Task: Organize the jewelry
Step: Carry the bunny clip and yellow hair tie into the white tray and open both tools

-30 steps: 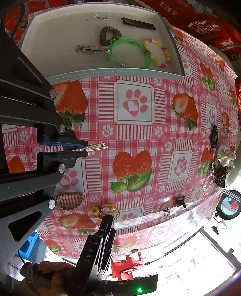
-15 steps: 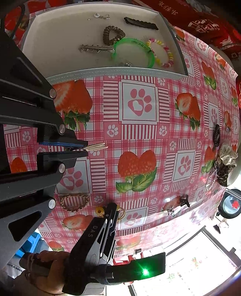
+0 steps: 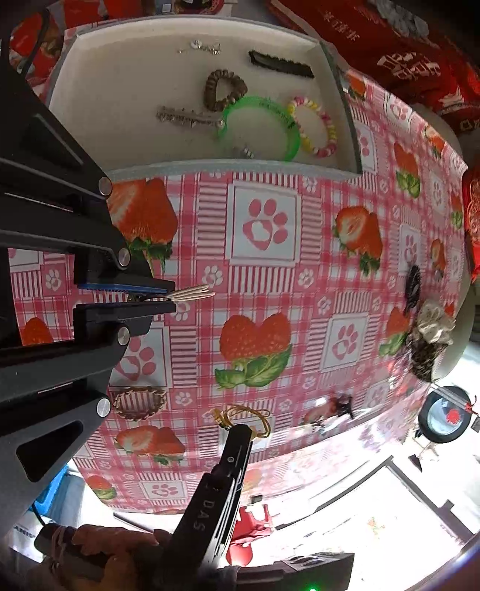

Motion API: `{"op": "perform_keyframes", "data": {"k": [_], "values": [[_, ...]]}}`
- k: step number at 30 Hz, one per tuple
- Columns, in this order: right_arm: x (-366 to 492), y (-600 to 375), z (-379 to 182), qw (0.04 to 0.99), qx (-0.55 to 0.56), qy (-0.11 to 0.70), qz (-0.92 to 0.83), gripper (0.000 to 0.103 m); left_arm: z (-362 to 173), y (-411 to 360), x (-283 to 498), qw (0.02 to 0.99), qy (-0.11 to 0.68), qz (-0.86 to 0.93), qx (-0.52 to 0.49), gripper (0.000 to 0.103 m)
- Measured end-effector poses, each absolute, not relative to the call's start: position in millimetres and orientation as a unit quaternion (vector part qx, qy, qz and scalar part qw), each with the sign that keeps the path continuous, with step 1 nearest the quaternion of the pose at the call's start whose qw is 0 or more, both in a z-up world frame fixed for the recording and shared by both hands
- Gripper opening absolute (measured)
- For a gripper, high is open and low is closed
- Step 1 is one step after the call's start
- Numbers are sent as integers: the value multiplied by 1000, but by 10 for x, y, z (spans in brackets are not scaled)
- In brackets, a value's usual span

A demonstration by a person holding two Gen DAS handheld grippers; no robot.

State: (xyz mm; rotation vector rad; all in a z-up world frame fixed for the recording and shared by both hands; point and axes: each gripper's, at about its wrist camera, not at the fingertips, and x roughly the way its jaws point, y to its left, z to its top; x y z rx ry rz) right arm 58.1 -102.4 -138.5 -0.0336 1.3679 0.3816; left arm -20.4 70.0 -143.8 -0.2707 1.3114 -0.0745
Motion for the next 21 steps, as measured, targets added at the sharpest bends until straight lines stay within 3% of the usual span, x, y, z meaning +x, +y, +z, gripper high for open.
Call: {"op": "perform_keyframes", "data": {"k": [21], "values": [[544,934,-1071,723,-61,586,360,13,-1437,2200,-773,787,572,126,-195,10]]}}
